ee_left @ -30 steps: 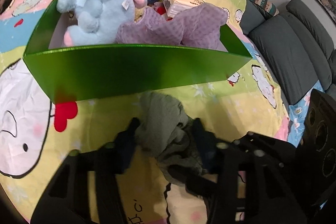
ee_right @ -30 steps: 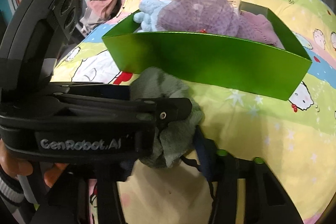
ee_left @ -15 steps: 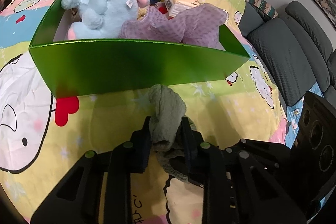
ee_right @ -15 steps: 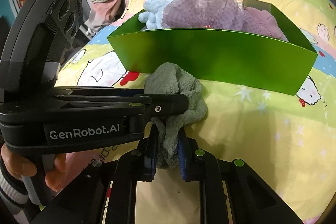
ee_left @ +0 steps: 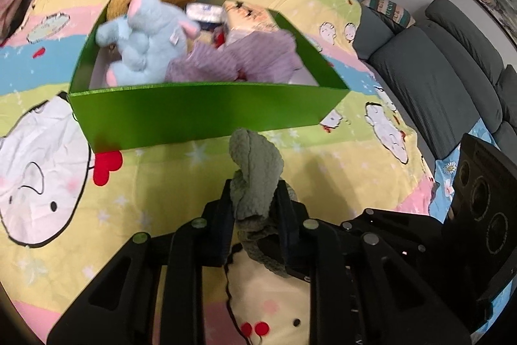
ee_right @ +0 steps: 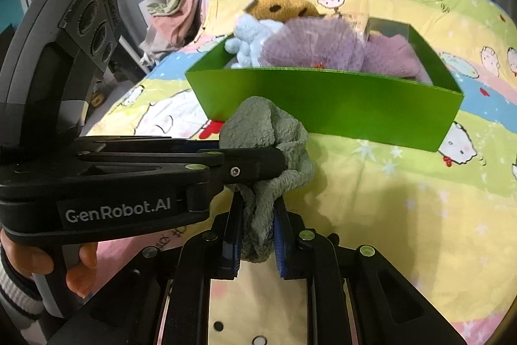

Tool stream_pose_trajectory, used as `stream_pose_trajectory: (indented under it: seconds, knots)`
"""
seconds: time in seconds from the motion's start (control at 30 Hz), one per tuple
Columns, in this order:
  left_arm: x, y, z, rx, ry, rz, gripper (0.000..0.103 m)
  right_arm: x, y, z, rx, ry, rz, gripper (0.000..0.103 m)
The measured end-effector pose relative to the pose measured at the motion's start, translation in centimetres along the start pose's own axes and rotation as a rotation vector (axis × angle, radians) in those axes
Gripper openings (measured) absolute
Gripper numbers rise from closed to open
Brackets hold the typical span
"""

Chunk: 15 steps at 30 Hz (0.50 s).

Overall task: Organize soft objects
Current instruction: 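Lift the grey-green sock with the left gripper toward the box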

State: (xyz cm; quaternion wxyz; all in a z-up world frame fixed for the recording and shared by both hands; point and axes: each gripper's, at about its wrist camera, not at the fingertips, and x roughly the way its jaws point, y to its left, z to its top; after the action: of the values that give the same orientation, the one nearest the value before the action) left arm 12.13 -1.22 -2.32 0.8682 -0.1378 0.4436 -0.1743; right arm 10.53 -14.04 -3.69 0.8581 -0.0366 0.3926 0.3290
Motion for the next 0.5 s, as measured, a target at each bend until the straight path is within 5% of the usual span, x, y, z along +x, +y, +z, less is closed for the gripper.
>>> stream_pose_trajectory:
  seconds: [0.5]
  knots:
    - [-4.6,-3.1,-0.4,0.049,-0.075,0.02,0.02,-4.8,2.0,0.2,-0.038,-0.079,-0.006,0.018]
